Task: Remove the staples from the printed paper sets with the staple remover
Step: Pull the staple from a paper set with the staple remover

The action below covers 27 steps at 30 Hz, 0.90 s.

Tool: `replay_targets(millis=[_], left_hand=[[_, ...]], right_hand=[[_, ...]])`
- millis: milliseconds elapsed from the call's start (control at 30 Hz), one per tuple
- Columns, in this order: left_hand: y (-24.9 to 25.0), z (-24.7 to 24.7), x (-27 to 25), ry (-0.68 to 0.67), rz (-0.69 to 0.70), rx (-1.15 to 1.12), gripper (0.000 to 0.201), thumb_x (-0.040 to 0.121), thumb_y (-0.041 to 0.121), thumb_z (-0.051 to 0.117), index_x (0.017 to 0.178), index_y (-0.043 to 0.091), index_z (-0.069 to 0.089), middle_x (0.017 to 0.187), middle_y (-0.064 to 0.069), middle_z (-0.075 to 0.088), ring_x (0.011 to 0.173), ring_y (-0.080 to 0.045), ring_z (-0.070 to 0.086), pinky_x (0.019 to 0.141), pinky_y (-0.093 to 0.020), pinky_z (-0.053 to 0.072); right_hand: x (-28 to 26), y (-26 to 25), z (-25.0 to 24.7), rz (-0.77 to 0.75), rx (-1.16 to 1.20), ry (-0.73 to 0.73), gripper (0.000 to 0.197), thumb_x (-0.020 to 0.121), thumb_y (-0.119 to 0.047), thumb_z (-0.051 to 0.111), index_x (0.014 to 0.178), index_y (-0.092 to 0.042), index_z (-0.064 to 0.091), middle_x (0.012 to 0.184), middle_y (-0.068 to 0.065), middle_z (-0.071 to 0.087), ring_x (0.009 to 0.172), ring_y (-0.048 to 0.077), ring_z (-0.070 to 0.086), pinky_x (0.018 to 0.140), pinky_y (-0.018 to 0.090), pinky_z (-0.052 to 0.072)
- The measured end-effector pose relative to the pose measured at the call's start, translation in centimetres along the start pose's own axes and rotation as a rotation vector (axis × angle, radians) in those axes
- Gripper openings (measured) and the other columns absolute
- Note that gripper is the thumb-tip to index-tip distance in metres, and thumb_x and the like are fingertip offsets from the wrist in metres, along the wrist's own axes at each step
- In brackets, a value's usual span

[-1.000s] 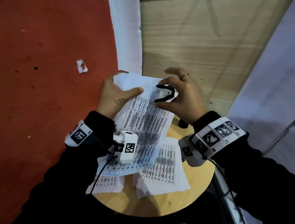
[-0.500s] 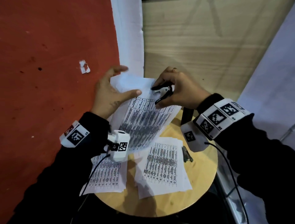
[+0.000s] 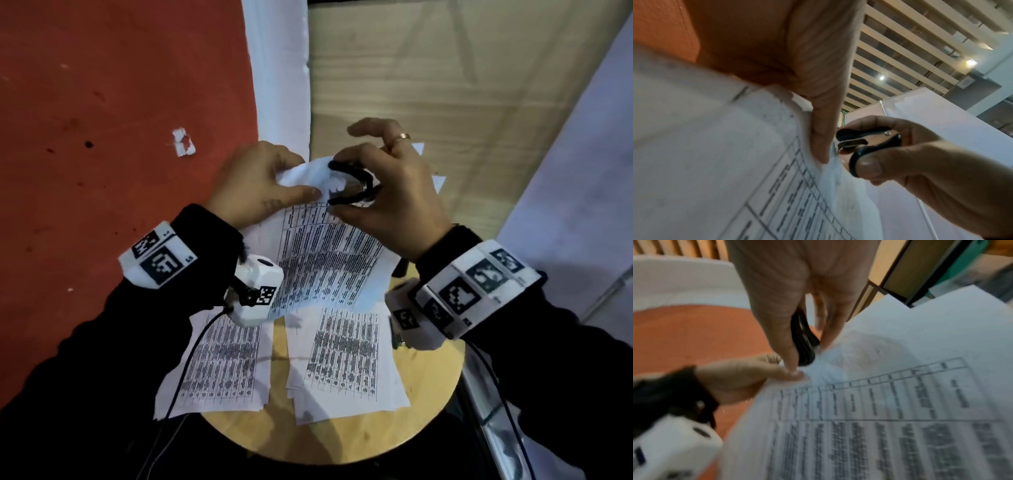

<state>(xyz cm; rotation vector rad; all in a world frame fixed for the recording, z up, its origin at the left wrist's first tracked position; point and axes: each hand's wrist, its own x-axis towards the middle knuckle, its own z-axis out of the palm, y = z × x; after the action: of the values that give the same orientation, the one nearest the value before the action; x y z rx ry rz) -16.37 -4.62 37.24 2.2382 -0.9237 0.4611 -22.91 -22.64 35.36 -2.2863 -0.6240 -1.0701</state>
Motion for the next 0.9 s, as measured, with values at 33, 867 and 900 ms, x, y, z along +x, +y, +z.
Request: replay_targets(millis=[33, 867, 900], left_hand=[[0.1, 0.0, 0.0, -0.011, -0.004, -0.037, 0.042, 0.059, 0.062, 0.063, 0.061, 0.02, 0.061, 0.057, 0.006, 0.05, 0.052, -0.003, 0.042, 0.054, -0.027, 0.029], [1.6, 0.3, -0.5, -0.032, -0.079, -0.396, 0.072, 0.051, 0.052, 0.073, 0.077, -0.015, 0.064, 0.074, -0.004, 0.045, 0.071, -0.015, 0.038, 0.061, -0.033, 0.029], [1.6, 0.3, -0.5, -0.037, -0.083, -0.405, 0.071, 0.051, 0.051, 0.073, 0.078, -0.014, 0.065, 0.074, -0.004, 0.046, 0.072, -0.015, 0.039, 0.062, -0.033, 0.03]], right_hand=[[-0.3, 0.1, 0.2, -0.051, -0.044, 0.036, 0.039, 0.063, -0.012, 0.076, 0.1, -0.002, 0.066, 0.121, 0.016, 0.052, 0.086, 0.026, 0.063, 0.064, 0.044, 0.055], [-0.6, 0.3, 1.1, -0.365, -0.25, 0.125, 0.024, 0.071, -0.003, 0.074, 0.095, -0.002, 0.071, 0.098, 0.011, 0.07, 0.083, 0.033, 0.066, 0.057, 0.038, 0.055], [-0.6, 0.3, 1.2, -0.368, -0.251, 0.124, 0.023, 0.071, -0.004, 0.073, 0.094, -0.002, 0.071, 0.098, 0.011, 0.07, 0.083, 0.033, 0.066, 0.057, 0.038, 0.055]])
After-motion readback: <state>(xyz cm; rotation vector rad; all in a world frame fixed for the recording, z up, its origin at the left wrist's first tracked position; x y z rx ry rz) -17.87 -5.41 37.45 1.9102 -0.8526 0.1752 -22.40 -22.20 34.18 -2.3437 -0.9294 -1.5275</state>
